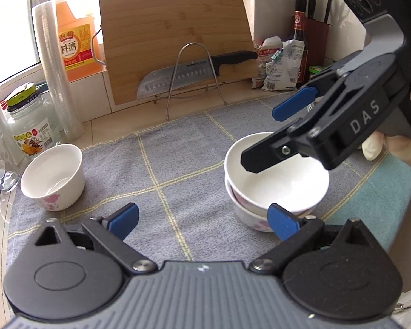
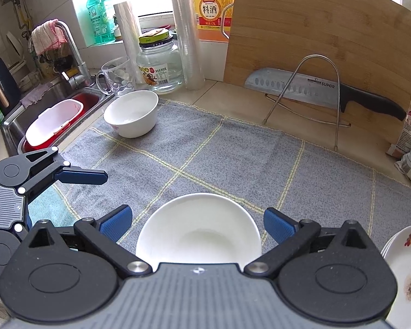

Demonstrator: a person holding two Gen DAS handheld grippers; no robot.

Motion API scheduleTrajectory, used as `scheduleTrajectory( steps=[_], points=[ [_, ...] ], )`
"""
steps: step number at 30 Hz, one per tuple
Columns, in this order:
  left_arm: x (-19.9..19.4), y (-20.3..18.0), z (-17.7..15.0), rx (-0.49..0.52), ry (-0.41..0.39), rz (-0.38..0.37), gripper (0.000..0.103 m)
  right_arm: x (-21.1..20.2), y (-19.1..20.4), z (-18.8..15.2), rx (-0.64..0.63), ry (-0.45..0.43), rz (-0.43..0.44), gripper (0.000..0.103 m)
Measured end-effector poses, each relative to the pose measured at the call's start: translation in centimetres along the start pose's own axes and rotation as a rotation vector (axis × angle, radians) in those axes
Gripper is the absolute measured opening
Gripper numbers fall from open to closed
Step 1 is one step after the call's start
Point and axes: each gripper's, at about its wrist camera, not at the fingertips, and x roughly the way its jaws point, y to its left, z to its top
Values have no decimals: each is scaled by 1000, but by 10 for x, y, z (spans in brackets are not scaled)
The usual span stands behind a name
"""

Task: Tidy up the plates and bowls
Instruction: 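Move the right tool to the pink-flower white bowl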

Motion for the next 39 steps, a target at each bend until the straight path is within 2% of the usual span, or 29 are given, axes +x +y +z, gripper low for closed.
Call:
scheduleTrajectory(
  steps=[6,10,20,29,39],
  points=[
    [-11,38,-11,-73,-17,84,100,11,22,14,-51,-5,19,103],
    [-13,71,-15,-136,-20,175,100,24,39,28,-91,-5,33,103],
    [0,129,-21,-204,-24,284,101,55,73,73,-194,-23,53,103],
    [36,157,-17,-229,2,307,100,106,79,116,-232,18,97,103],
    [66,171,-15,-261,1,250,100,163,86,149,-273,77,149,103]
  ],
)
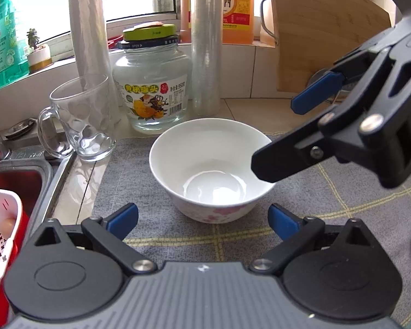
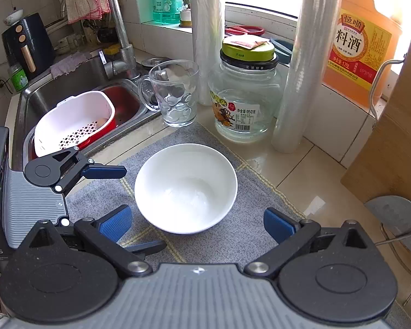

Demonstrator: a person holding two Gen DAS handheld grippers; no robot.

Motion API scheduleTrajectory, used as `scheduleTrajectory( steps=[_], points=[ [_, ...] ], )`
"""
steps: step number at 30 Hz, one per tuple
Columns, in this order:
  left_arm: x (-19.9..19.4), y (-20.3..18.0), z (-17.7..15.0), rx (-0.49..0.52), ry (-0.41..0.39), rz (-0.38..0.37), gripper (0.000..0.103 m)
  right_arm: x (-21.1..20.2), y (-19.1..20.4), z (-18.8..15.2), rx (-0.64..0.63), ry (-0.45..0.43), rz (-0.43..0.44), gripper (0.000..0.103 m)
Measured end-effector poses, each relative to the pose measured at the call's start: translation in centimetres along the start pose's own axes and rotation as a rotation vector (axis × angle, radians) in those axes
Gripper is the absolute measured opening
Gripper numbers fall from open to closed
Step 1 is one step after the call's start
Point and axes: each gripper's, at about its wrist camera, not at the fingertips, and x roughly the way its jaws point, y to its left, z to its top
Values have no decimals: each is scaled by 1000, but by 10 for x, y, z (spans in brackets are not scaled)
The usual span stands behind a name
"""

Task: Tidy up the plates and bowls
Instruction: 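Move the right tool to the pink-flower white bowl, then close the right tool on the rim of the pink-flower bowl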

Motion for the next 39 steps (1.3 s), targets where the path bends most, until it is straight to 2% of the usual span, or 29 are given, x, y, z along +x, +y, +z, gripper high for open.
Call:
scheduleTrajectory(
  steps=[15,20,28,36,39],
  points=[
    [12,-1,2,25,-58,-8,101,49,-14,18,19,44,59,103],
    [11,-2,3,53,-70,-23,97,58,-17,23,23,52,76,101],
    [9,-2,3,68,-81,-48,89,68,-19,28,31,62,100,86],
    [9,-3,3,72,-80,-46,89,68,-19,29,31,63,109,83],
    [9,-3,3,72,-80,-45,89,68,-21,29,38,60,106,78]
  ],
)
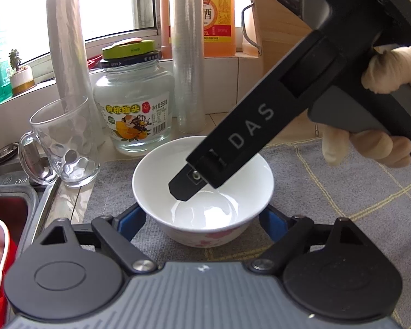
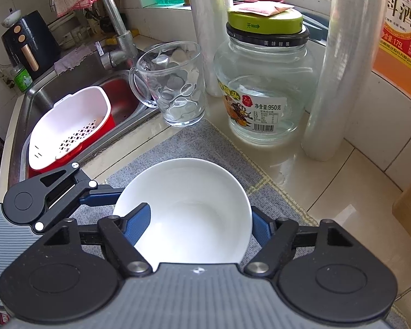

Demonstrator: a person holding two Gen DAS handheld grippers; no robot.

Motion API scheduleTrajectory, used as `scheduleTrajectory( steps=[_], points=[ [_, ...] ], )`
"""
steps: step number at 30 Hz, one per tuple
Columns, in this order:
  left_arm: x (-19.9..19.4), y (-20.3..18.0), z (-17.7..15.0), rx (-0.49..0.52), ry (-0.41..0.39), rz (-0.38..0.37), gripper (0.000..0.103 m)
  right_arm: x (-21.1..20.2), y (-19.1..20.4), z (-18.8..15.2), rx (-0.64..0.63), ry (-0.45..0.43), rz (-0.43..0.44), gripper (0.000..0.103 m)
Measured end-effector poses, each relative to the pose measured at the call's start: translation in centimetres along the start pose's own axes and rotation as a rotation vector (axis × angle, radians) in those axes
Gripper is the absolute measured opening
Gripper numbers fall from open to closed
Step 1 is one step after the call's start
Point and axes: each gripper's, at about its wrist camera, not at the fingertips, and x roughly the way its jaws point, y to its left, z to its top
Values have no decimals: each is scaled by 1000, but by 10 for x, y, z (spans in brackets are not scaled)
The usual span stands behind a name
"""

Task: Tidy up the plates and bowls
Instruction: 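Close the right tool on the rim of the pink-flower bowl, then carry the pink-flower bowl with the right tool toward the bowl stack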

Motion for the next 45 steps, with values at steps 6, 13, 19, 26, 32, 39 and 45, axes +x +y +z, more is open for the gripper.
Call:
scheduleTrajectory(
  steps=[6,13,19,26,32,39,45],
  points=[
    [0,0,0,2,3,-1,89,1,-1,0,6,-1,0,77],
    [-1,0,2,8,12,-11,89,0,-2,0,11,6,-1,74],
    [-9,-3,4,24,19,-18,89,-8,2,-3,11,7,-1,75],
    [-29,-13,4,48,35,-35,89,-29,13,-12,8,4,10,75],
    [-49,-24,4,61,48,-61,89,-52,26,-26,-2,-8,12,75],
    [-73,-43,2,76,59,-82,89,-79,43,-48,-24,-14,2,75],
    [-93,-59,3,87,54,-99,89,-105,53,-66,-23,-43,-10,75]
  ],
)
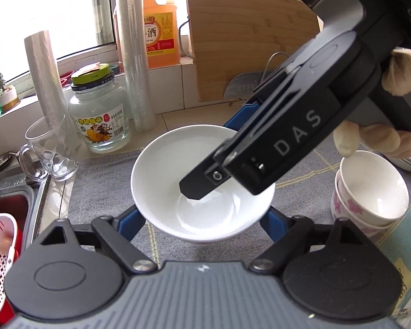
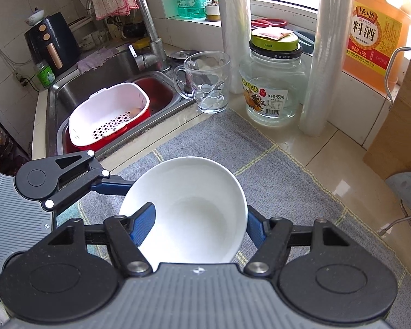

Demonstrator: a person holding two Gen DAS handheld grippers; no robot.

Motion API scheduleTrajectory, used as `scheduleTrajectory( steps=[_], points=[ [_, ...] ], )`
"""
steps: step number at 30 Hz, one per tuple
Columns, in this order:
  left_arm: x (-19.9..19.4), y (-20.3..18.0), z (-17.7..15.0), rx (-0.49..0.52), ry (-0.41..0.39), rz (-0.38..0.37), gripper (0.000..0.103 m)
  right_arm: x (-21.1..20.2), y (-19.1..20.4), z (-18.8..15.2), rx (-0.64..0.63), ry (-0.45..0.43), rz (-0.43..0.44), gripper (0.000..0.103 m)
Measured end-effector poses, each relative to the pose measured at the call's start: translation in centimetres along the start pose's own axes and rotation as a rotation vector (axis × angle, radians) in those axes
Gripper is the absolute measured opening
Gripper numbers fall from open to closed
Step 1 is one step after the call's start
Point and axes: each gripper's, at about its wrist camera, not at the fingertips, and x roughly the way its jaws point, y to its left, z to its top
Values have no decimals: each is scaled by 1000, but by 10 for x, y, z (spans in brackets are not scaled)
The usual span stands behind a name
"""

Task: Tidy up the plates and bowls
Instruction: 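Carry the pink-flower bowl with the right tool toward the bowl stack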

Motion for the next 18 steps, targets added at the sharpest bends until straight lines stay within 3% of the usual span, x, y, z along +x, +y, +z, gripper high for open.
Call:
scheduleTrajectory(
  steps=[18],
  points=[
    [-26,-51,6,74,-21,-73,89,-66,8,-46,56,-62,-59,75]
  ],
)
